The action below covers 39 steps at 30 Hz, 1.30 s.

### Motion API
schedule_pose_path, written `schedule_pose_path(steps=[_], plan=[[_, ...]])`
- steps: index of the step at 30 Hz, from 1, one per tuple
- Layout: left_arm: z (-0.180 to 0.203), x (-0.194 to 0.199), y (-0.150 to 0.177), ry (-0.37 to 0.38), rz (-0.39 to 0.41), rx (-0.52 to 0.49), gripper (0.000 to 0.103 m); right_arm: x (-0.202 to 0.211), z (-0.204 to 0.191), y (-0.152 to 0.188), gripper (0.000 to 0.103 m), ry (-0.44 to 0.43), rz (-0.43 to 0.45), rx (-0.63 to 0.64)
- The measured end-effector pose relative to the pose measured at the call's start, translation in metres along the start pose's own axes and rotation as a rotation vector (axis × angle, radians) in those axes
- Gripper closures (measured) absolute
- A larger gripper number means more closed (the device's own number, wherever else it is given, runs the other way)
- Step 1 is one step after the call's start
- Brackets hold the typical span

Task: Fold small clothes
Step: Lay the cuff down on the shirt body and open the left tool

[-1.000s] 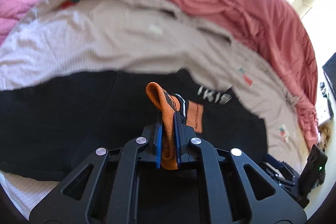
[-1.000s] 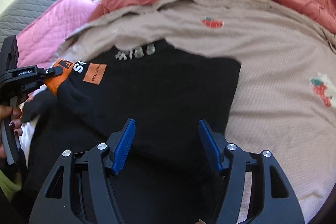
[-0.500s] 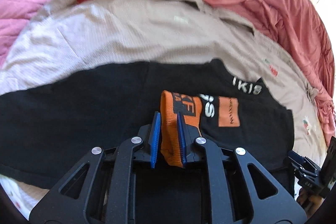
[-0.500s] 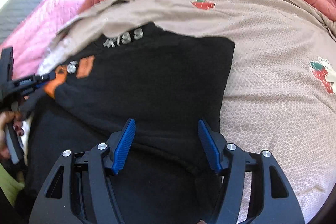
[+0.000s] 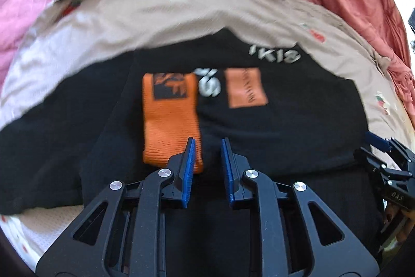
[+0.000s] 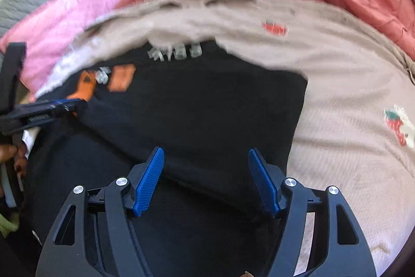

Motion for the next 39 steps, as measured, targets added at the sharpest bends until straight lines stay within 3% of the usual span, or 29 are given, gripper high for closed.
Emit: schedule_pose_path(steps=[6, 18, 21, 25, 33, 37, 39], plan=[[-0.019, -0.003, 0.006, 0.099, 0.008, 0.094, 0.087, -0.008, 0.01, 0.004, 0.036, 0.005, -0.037, -0.037], [-0.01, 0.004, 0.006, 0.035, 0.005, 0.036, 0.083, -0.003, 0.008, 0.002, 0.033, -0.012, -0.038, -0.052], [-0.005, 0.01, 0.004, 0.012, 0.009, -0.001, 0.068, 0.007, 0.008, -0.003, 0.023, -0.029, -0.003, -0.066], [0.004, 0.017, 0.003, -0.001, 0.009, -0.033, 0.058, 0.018, 0.011, -0.011, 0.021, -0.036, 0.047, -0.084], [0.015, 0.032, -0.001, -0.016, 0.023, -0.077, 0.022, 0.028, 0.011, -0.017, 0.007, -0.028, 0.089, -0.085], [0.011, 0.044, -0.003, -0.013, 0.036, -0.07, 0.01, 0.041, 0.001, -0.022, 0.005, -0.038, 0.144, -0.055], [0.006, 0.051, -0.003, -0.016, 0.048, -0.065, 0.009, 0.047, -0.005, -0.024, 0.005, -0.046, 0.171, -0.047]])
Point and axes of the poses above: each gripper's, at about its wrist camera, not at the fingertips, and x roughly against the way its jaws point, z to its right, y to its underside, the point moved 6 cm from there along -x, roughly the way its jaws point, and after that the axes turned 6 degrees about -x, right-handed, at the moved point
